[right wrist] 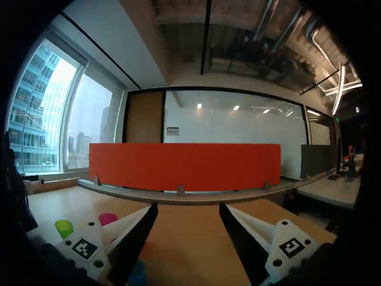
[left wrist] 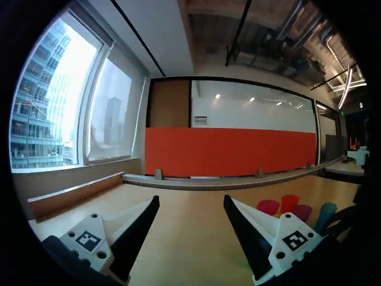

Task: Pour water

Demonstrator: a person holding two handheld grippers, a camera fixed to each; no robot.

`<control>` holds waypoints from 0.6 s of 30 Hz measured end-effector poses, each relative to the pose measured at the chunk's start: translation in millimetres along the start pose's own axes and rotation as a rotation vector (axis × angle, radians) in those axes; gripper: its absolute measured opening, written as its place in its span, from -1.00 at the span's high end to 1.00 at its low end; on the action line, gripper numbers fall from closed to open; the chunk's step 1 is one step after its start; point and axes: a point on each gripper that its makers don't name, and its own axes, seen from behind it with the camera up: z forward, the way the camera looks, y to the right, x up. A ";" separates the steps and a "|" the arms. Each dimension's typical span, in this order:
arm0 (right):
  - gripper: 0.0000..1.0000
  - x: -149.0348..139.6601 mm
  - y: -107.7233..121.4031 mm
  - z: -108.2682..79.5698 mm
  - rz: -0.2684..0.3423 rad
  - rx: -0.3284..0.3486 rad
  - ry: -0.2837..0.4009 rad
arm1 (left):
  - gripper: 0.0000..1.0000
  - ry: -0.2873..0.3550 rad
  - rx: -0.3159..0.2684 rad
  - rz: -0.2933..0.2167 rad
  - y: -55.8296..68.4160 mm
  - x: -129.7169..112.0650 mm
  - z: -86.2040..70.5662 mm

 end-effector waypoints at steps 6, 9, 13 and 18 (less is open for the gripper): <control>-0.98 -6.7 0.5 -1.0 0.001 -0.005 -0.014 | -1.00 -0.013 0.002 0.003 3.2 -15.1 1.8; -0.99 -10.8 0.4 -1.4 0.004 -0.007 -0.022 | -1.00 -0.020 -0.005 0.004 6.7 -22.5 3.0; -0.99 -13.1 1.4 -3.2 0.003 -0.011 -0.025 | -1.00 -0.023 -0.009 0.012 8.3 -29.5 4.4; -0.99 -13.7 3.4 -4.8 0.009 -0.016 -0.024 | -1.00 -0.026 -0.023 0.016 11.3 -35.9 6.7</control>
